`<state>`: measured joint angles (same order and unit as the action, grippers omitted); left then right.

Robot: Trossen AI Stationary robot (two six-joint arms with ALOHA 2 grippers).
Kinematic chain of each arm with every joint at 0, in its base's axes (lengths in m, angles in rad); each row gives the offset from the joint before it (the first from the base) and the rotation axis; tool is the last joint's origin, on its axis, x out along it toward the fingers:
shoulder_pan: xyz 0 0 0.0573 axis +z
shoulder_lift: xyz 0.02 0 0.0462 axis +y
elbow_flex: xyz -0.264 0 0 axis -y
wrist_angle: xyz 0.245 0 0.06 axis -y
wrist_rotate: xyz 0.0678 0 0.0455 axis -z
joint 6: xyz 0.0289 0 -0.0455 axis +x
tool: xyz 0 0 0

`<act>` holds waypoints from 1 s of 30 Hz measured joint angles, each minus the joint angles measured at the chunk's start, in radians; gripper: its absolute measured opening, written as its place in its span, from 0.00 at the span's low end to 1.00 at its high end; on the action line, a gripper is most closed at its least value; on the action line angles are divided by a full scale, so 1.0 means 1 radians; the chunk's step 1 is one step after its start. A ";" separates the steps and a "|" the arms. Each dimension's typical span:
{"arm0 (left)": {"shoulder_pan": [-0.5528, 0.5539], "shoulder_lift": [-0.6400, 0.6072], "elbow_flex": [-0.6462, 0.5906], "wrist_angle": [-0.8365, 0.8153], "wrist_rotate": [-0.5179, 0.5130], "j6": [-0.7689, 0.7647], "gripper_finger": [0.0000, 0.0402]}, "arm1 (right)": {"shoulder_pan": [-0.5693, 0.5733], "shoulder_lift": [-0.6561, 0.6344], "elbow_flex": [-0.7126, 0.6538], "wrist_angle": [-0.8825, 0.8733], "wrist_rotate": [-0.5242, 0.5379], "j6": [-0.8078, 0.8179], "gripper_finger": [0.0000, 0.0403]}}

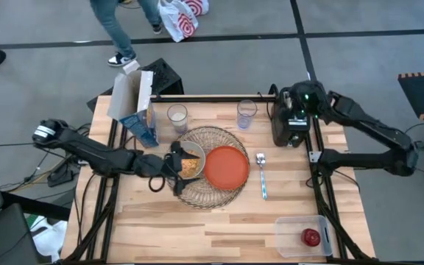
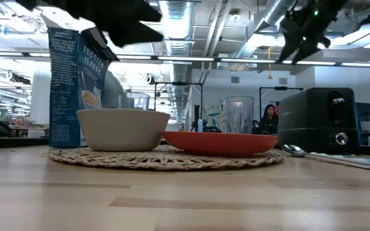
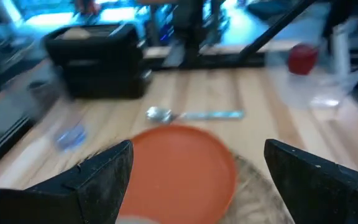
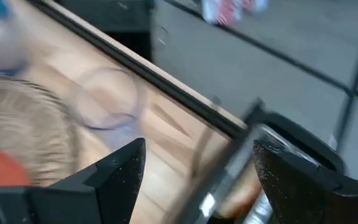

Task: Arrange a breakfast setting
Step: Put the bagel on the orange plate

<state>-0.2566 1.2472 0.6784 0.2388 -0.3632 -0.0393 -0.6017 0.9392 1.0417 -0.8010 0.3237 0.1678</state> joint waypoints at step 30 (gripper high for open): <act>0.016 0.044 -0.177 0.327 0.118 -0.036 0.87 | -0.305 0.309 0.025 -0.126 -0.090 0.055 0.70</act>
<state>-0.2409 1.2911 0.5011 0.5663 -0.2456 -0.0750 -0.9069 1.2481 1.0664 -0.9268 0.2339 0.2224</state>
